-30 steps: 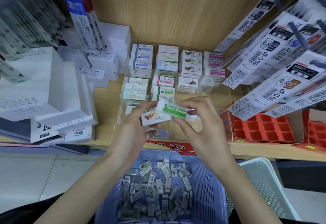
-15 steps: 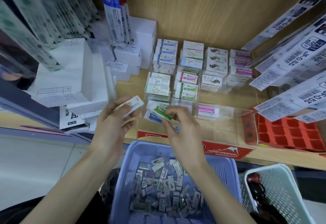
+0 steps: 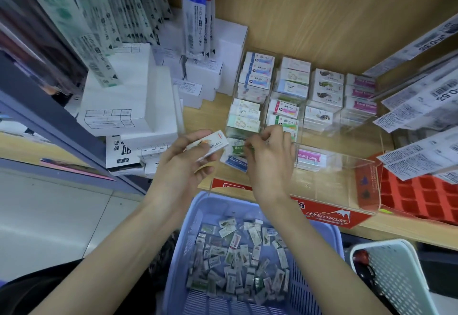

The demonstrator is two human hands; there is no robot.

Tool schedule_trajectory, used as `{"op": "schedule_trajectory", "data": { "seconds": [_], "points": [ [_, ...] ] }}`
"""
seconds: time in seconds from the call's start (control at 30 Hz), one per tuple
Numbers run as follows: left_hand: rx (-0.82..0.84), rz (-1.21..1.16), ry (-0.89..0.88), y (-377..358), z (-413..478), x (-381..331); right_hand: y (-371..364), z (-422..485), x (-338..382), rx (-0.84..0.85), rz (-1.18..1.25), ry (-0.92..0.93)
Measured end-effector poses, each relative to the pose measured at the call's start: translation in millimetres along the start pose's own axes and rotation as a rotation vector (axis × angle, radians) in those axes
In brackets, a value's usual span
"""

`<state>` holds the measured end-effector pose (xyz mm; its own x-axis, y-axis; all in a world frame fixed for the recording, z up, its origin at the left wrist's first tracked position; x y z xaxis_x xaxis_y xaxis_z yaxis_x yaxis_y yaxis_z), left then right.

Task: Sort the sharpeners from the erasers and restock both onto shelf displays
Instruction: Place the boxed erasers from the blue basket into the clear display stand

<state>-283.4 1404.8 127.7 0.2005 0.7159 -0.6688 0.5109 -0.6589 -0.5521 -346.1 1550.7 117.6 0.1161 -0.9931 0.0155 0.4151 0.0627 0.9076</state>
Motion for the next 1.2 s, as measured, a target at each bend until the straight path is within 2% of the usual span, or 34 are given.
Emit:
{"op": "schedule_trajectory", "data": {
  "seconds": [0.07,0.13,0.23,0.3,0.4,0.5,0.63,0.7,0.77,0.9,1.07,1.13,1.2],
  "points": [
    [0.015,-0.049,0.018,-4.5,-1.2,0.5,2.4,4.6,1.7,-0.018,-0.019,0.005],
    [0.022,-0.079,0.024,-8.3,-0.9,0.8,9.2,5.8,0.0,-0.021,0.125,-0.014],
    [0.054,-0.050,0.029,-12.9,-1.0,3.9,32.5,4.4,-4.3,0.118,0.669,-0.049],
    [0.100,-0.014,0.038,-17.5,-2.4,9.4,48.6,-1.1,1.2,0.255,0.914,0.046],
    [0.187,0.054,0.059,-31.8,-6.9,17.1,57.4,-11.4,4.5,0.320,0.924,0.162],
    [0.262,0.178,0.008,-43.5,-8.8,23.6,55.6,-14.3,-12.0,0.283,0.963,0.051],
    [0.368,0.525,-0.108,-60.2,-9.3,30.8,51.1,-17.3,-47.1,0.290,0.996,-0.133],
    [0.356,0.607,-0.150,-65.6,-5.4,34.1,48.9,-19.3,-61.5,0.322,1.039,-0.205],
    [0.333,0.581,-0.132,-68.7,-1.2,40.1,48.3,-21.4,-70.2,0.350,1.126,-0.257],
    [0.229,0.236,0.105,-78.0,2.4,61.0,51.7,-20.2,-82.0,0.296,1.203,-0.339],
    [0.184,0.386,0.023,-93.5,2.0,63.8,46.6,-14.8,-106.6,0.225,1.274,-0.553],
    [0.215,0.454,-0.050,-97.7,1.7,60.3,42.6,-13.4,-115.0,0.239,1.266,-0.592],
    [0.271,0.471,-0.046,-101.9,0.9,62.9,38.4,-13.0,-119.2,0.258,1.249,-0.603]
  ]
}}
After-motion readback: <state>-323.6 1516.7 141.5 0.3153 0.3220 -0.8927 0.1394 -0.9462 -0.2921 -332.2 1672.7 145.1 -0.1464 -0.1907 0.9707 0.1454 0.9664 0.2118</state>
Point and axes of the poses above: each hand's wrist, its own z-axis towards the middle knuckle, its own y-axis out of the back of the hand, x = y × z, the point moved 7 cm from there along z, towards the middle knuckle, and after that the axes turned 14 degrees about -z, right-handed, at the moved point
